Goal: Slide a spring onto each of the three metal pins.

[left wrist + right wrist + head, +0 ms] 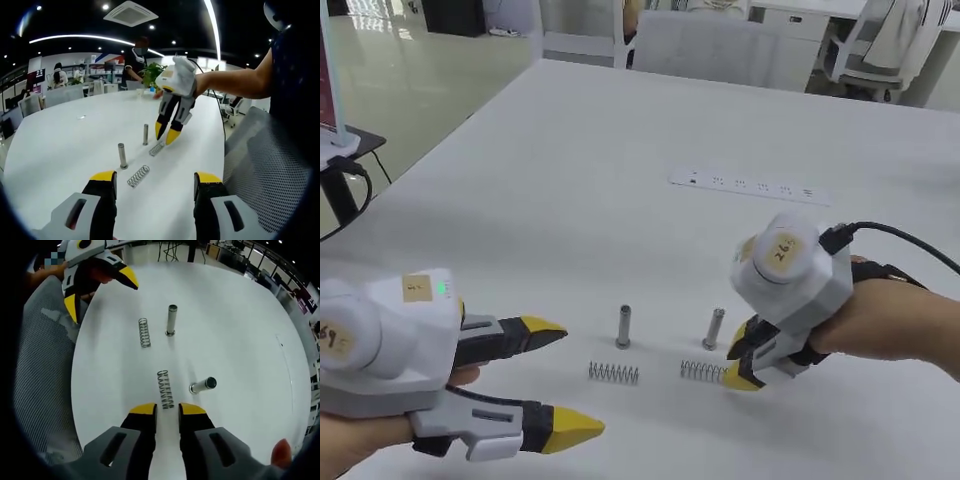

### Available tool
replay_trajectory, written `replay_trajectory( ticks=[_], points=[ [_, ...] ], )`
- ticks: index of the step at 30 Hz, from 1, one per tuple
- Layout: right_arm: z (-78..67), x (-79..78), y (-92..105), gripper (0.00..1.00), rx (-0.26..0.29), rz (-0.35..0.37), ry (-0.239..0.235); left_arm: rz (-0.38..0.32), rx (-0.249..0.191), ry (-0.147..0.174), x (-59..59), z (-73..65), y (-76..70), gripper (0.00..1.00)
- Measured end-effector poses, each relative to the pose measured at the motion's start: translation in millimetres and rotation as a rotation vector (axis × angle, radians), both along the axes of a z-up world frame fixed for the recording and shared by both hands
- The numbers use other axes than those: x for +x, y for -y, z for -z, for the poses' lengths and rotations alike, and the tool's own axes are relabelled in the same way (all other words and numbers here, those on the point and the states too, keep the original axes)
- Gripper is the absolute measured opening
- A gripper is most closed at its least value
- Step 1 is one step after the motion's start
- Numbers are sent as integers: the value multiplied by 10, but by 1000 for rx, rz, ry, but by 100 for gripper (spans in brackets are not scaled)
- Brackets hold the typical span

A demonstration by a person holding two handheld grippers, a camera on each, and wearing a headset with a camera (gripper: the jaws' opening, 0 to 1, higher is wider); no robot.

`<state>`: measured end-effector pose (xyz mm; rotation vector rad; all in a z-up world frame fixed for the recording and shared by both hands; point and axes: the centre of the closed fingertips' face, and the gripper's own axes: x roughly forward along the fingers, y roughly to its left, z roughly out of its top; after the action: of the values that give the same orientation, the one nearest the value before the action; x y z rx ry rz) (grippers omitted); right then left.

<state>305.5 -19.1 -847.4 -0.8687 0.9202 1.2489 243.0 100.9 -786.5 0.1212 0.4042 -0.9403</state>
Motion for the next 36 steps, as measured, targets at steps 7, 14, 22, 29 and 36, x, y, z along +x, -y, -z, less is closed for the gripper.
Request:
replay_trajectory(
  ticks=[7,14,22,29,36],
  points=[
    [58,-7,-13,13,-13,-15,-3,-3,0,1,2,-4,0,57],
    [103,3,-34,12,-20,-27,-5,-7,-1,1,1,-4,-7,57],
    [129,10,-37,10,-31,-36,0,-13,-2,1,2,-7,-17,57],
    [132,9,-40,9,-31,-40,1,-13,-4,1,1,-6,-10,56],
    [120,-9,-43,8,-32,-40,4,-4,-2,3,-10,-14,11,56]
  ],
)
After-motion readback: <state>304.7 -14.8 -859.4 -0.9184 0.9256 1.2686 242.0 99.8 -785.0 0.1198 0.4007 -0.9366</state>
